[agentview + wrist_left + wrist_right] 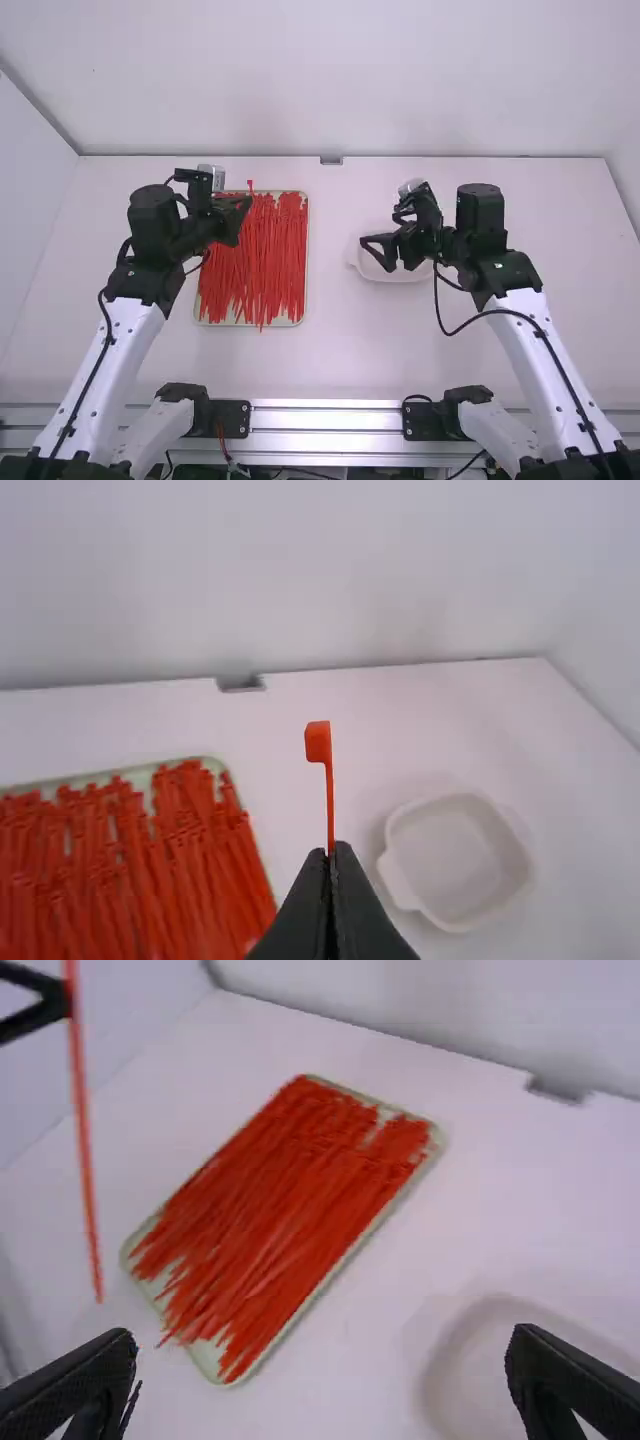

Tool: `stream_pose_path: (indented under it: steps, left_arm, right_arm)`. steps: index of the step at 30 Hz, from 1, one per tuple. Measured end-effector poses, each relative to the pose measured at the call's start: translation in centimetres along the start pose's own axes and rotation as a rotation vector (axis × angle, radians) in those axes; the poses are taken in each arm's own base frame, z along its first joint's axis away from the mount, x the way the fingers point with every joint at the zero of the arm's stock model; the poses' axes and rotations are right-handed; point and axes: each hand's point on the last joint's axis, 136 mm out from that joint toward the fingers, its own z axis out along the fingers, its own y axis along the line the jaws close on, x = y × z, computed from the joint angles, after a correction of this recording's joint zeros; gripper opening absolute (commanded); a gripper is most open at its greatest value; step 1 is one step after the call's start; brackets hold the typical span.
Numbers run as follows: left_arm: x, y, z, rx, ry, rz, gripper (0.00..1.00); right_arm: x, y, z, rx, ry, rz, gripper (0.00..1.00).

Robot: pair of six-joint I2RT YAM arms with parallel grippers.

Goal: Fasten the cable tie

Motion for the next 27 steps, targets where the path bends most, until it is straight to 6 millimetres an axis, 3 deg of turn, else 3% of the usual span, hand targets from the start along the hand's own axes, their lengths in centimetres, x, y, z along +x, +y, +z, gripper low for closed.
stream_pose_path:
  steps: [8, 18, 27]
  left_arm:
    - [-3.2, -4.0, -0.6, 0.212, -0.116, 0.099, 0.02]
    - [-7.2, -9.4, -3.1, 0.471, -0.275, 0.193, 0.01]
    - [-7.3, -13.7, -4.2, 0.631, -0.289, 0.219, 0.01]
  right_arm:
    - [-0.8, 3.0, 0.6, -0.235, -0.055, -0.116, 0.98]
    - [-3.2, 6.3, 0.3, -0.57, -0.232, -0.31, 0.98]
    - [-4.8, 8.1, -0.5, -0.741, -0.333, -0.459, 0.98]
